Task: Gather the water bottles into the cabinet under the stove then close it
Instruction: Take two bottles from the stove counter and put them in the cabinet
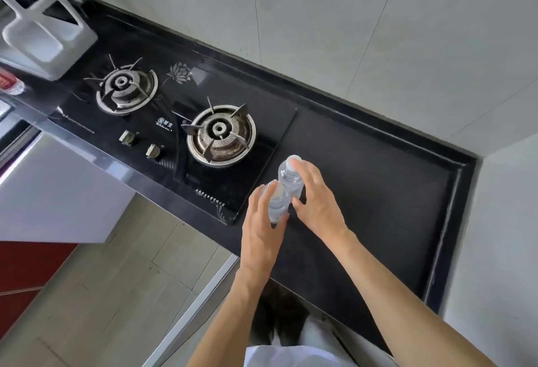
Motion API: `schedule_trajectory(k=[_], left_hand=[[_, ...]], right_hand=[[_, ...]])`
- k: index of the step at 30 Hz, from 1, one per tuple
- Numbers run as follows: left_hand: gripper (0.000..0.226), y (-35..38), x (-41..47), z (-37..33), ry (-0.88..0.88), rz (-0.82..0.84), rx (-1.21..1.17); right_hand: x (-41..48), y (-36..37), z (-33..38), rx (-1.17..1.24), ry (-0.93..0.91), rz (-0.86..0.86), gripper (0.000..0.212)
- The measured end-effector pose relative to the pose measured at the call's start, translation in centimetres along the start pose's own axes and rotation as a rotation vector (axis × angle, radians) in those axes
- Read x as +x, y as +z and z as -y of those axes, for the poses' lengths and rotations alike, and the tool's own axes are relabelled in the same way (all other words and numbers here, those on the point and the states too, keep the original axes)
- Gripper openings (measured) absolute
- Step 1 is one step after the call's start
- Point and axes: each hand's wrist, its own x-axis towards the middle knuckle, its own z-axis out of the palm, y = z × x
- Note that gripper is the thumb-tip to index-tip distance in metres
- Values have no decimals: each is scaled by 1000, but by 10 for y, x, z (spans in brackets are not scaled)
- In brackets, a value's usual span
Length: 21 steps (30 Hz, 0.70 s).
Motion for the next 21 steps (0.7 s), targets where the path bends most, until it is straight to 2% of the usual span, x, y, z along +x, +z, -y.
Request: schedule_trajectory(k=[10,17,21], left_hand=[[104,2,24,6,-211,-40,-67],[98,2,37,-1,-293,-62,-123],[101,-4,50,4,-366,-69,-154]], right_hand=[[32,4,-3,78,-27,-51,98],[43,0,-8,146,34,-49,102],[42,1,-8,187,82,-96,102]])
